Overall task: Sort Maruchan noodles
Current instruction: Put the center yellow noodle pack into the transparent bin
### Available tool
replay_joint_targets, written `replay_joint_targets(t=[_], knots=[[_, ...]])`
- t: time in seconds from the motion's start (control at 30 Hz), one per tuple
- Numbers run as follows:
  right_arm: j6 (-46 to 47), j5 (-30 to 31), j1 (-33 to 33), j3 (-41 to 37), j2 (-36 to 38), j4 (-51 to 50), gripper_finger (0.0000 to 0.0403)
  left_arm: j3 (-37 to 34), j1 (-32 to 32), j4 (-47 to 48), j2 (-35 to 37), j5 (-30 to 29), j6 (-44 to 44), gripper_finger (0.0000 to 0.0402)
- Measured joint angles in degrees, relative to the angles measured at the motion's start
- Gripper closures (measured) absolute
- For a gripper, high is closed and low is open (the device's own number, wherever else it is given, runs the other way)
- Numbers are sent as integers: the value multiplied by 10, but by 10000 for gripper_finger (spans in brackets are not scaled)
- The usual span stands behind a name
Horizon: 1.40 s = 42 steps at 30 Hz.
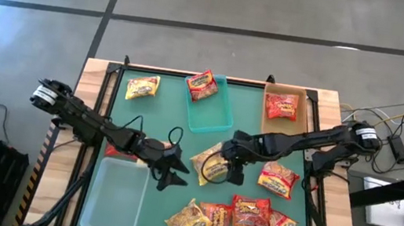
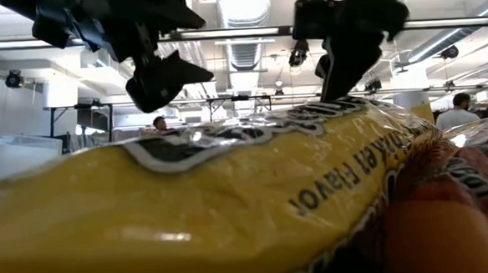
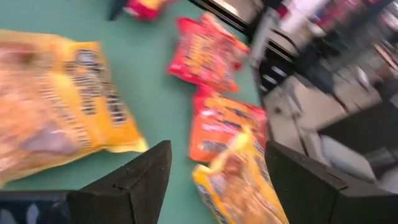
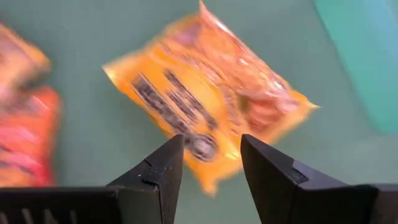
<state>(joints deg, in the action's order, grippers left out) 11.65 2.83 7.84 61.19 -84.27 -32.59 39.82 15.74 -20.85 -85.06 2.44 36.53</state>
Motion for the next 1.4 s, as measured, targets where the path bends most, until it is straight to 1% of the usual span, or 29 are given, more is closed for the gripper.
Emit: replay_joint_targets(t=[0.1,0.17,0.3,0.37,0.43,0.53,0.63,0.73,0.8,0.93,1.0,1.1,1.2,1.3,1.4], knots=[[-62,3,0,-6,-9,14,252,-4,2,-1,-3,-35,25,159],[-94,16,-2,-6,-20,21,252,-7,3,-1,-10,-45,40,159],[-143,39,-5,-6,-46,29,252,-7,4,-8,-32,-48,77,159],[-157,38,-6,-6,-59,29,253,-7,3,-16,-38,-48,85,159],[-159,37,-6,-6,-72,32,253,-7,3,-34,-44,-49,88,159],[-156,32,-6,-6,-93,37,253,-7,3,-38,-44,-50,90,159],[-123,27,-6,-6,-117,43,255,-7,3,-38,-44,-50,90,159],[-61,27,-6,-4,-139,51,260,-7,3,-40,-44,-51,90,159],[6,27,-6,-4,-155,53,263,-7,3,-41,-44,-51,90,159],[186,32,-7,-5,-175,74,268,-7,3,-41,-44,-56,88,159],[234,37,-7,-5,-179,98,270,-7,2,-40,-43,-56,88,159],[244,33,-6,-6,-171,124,270,-7,2,-40,-43,-56,89,159],[241,24,-2,-7,-144,117,271,-7,2,-40,-43,-56,90,159],[215,24,-2,-5,-105,123,271,-7,1,-37,-41,-56,90,159],[180,31,-2,-6,-82,118,271,-7,-6,-33,-41,-57,80,159]])
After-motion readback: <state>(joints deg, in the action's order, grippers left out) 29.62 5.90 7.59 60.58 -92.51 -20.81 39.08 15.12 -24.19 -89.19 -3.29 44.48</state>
